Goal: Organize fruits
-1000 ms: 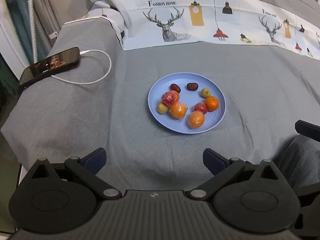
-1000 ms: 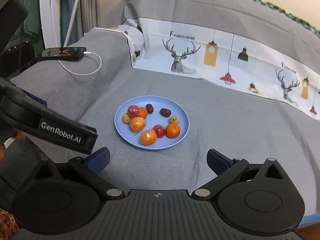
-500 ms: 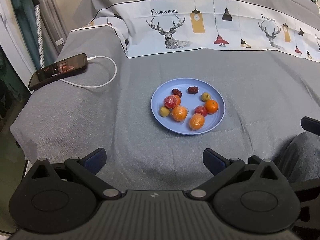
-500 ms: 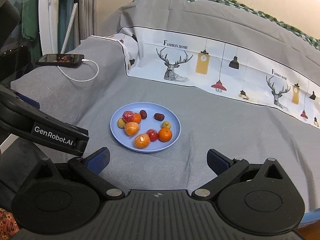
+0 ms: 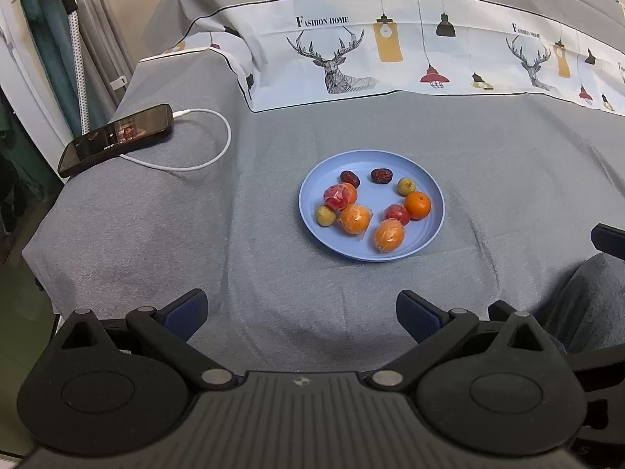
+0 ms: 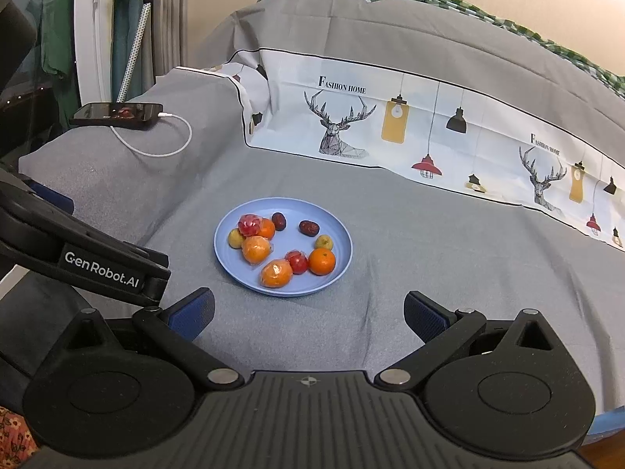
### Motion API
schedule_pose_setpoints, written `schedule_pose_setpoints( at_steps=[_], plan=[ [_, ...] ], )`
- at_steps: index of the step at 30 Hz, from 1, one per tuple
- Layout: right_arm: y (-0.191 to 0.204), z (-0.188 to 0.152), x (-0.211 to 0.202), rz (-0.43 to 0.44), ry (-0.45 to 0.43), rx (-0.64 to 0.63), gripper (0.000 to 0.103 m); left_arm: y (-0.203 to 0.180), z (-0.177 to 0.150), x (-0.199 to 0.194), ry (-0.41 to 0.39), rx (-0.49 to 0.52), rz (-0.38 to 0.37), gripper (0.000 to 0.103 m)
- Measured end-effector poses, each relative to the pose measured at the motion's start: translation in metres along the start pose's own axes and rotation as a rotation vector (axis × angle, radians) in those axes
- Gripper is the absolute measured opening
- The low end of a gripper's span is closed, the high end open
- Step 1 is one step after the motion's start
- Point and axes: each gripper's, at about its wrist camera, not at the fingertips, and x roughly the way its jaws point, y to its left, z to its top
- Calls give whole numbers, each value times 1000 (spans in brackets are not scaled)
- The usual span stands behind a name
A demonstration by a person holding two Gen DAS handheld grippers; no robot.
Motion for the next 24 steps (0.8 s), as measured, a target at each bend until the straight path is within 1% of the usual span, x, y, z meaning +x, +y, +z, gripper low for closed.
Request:
schedule_pose_setpoints(
  at_steps=[24],
  plan=[
    [1, -1, 2, -4, 1, 2, 102, -2, -1, 2, 2, 13, 7, 103]
  ],
)
